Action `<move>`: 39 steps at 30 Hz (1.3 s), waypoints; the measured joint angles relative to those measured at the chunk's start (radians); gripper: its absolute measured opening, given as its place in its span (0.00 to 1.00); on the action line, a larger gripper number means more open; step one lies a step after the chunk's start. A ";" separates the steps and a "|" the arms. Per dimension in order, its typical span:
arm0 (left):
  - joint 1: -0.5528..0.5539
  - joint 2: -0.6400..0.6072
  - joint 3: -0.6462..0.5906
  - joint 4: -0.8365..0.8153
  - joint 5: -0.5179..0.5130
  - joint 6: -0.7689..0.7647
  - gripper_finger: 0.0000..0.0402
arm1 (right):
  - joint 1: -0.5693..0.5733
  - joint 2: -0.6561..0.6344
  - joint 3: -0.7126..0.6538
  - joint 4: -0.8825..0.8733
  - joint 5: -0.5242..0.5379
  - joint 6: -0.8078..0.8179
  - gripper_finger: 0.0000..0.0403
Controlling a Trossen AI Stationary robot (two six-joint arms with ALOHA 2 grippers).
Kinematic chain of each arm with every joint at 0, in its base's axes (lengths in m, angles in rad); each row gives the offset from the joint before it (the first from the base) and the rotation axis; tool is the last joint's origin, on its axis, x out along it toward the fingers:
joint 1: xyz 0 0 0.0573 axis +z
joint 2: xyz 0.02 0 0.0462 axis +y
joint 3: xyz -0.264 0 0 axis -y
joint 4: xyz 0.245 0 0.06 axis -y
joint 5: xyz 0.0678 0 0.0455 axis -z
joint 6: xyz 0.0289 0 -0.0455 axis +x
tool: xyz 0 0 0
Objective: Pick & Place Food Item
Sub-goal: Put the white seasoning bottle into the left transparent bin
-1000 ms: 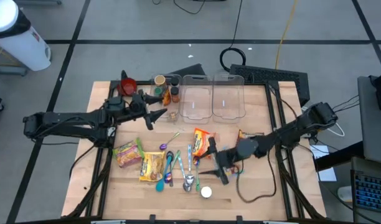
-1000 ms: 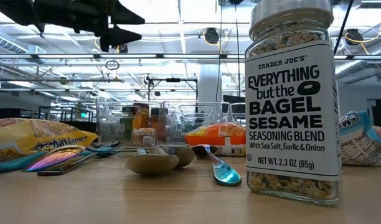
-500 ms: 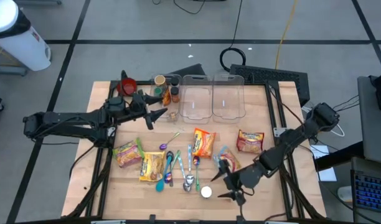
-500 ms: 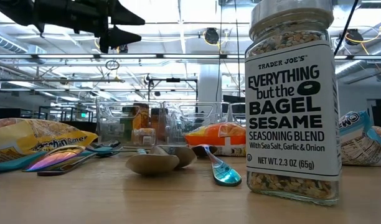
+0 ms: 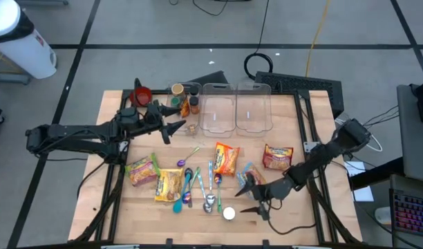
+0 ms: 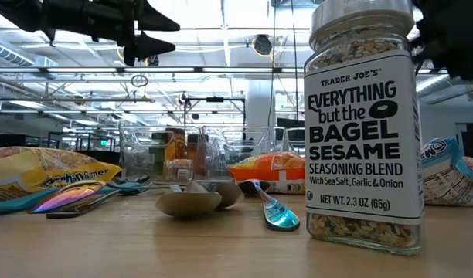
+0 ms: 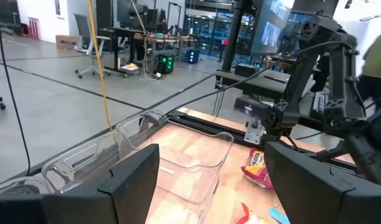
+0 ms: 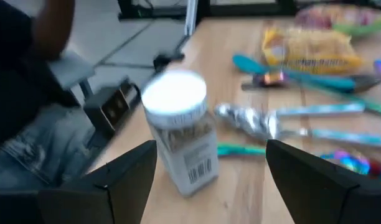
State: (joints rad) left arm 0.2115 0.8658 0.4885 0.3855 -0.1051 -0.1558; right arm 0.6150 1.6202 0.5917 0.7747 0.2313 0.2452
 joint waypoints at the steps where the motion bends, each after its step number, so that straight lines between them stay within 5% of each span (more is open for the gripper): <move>1: 0.000 0.000 0.000 0.000 0.000 0.000 0.74 | -0.004 0.023 0.001 0.006 -0.001 0.004 0.73; 16: 0.000 0.000 0.000 0.001 0.000 0.003 0.74 | -0.056 0.238 0.062 0.218 -0.213 -0.022 0.73; 28: 0.000 0.000 0.000 0.004 0.002 -0.001 0.74 | -0.146 0.340 0.163 0.214 -0.542 -0.050 0.73; 39: 0.000 0.000 0.000 0.001 0.002 -0.001 0.74 | -0.164 0.344 0.169 0.254 -0.577 -0.123 0.62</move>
State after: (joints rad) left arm 0.2115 0.8661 0.4885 0.3863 -0.1028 -0.1566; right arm 0.4507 1.9640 0.7605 1.0286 -0.3458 0.1219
